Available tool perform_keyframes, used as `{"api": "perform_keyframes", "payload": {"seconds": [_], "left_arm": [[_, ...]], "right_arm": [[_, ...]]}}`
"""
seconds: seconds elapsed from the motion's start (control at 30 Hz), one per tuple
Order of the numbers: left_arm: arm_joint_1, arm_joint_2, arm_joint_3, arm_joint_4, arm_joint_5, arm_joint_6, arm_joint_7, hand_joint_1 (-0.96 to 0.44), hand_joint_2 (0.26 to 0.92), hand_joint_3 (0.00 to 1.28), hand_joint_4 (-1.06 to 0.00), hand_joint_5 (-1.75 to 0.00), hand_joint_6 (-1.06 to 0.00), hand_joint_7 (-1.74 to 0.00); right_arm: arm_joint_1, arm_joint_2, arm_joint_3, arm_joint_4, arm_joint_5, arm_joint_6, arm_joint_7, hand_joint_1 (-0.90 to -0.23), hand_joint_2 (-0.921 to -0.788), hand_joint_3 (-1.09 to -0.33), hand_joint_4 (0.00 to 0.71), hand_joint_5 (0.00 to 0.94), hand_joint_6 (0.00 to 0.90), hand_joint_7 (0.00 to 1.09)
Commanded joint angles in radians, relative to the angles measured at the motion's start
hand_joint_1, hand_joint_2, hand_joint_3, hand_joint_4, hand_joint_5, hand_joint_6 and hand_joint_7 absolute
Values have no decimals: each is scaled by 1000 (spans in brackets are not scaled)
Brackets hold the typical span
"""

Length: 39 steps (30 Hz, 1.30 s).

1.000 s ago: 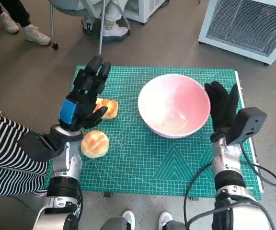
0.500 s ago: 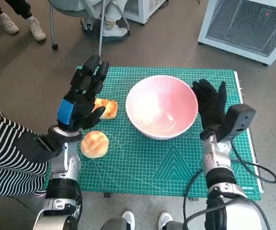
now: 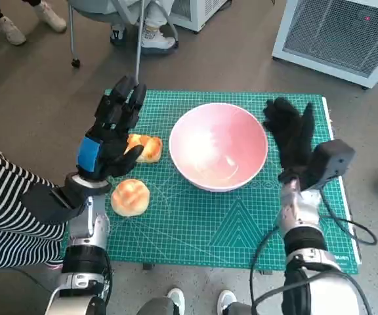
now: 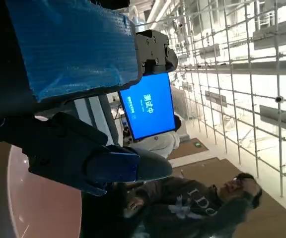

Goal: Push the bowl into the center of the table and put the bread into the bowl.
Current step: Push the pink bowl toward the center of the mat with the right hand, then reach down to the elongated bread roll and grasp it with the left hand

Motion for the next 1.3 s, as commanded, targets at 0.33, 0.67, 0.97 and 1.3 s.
{"api": "perform_keyframes", "payload": {"seconds": [0.33,0.67,0.97,1.3], "left_arm": [[-88,3,-8,45,20,-28,10,-622,921,342,-77,0,-53,-297],[-136,-1,-12,59,10,-21,-2,-626,921,325,-81,-2,-57,-289],[-174,11,-6,78,2,-28,-28,-628,921,299,-83,-2,-69,-272],[-185,32,-2,75,8,-31,-42,-648,921,293,-92,-6,-85,-253]], "right_arm": [[148,-27,67,-403,42,-115,152,-677,-921,-789,164,17,214,179],[262,-41,111,-711,88,-39,184,-726,-921,-706,180,14,246,214],[314,-37,147,-853,122,8,198,-753,-921,-644,181,9,250,239],[320,-40,159,-875,144,18,211,-760,-921,-630,190,10,250,258]]}}
